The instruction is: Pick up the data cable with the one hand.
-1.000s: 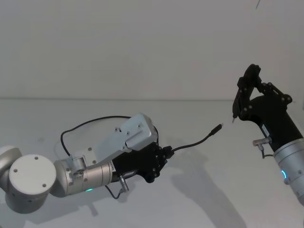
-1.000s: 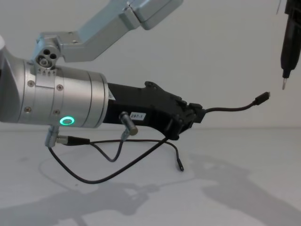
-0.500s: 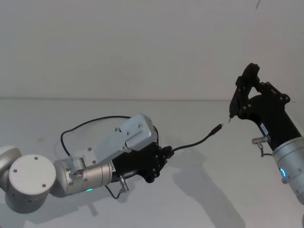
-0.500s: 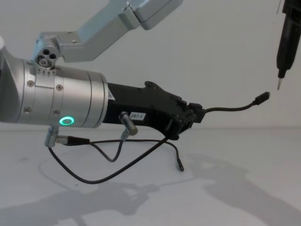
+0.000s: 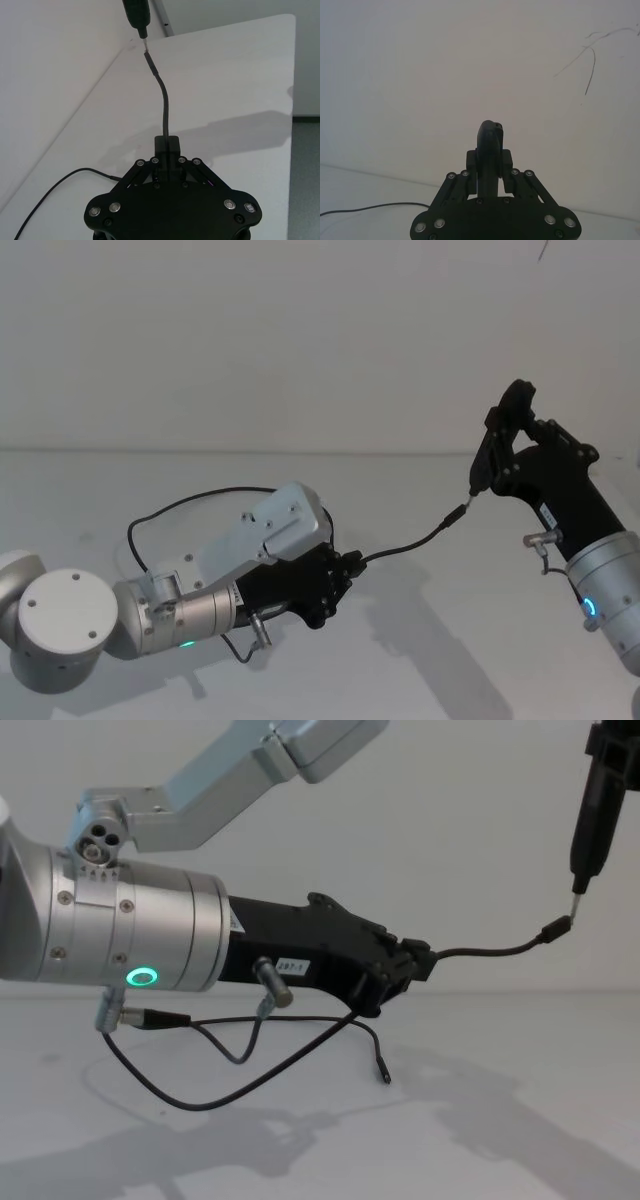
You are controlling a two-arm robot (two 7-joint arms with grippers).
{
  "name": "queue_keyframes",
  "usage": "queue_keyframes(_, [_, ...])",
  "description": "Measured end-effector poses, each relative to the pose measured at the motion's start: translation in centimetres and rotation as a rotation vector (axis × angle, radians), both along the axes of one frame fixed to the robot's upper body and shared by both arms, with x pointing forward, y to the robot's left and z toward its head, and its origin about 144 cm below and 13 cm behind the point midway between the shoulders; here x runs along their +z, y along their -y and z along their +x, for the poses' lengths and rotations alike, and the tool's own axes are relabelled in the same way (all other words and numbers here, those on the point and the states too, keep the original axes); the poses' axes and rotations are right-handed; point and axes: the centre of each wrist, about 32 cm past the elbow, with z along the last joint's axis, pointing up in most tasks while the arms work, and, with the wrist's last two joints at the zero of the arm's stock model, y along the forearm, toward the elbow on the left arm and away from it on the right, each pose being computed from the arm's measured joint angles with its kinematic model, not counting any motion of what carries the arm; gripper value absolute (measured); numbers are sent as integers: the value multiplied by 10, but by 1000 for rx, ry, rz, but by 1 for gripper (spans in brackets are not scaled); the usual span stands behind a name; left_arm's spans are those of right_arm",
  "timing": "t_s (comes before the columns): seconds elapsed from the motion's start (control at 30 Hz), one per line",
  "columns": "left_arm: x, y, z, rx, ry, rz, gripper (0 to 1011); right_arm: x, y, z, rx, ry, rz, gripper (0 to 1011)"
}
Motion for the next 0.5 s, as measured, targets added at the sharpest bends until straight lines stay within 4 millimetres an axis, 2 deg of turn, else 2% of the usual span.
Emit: queue_keyframes(0.5, [0, 0, 0, 0, 0, 0, 35, 0, 0, 1, 9, -5, 11, 279])
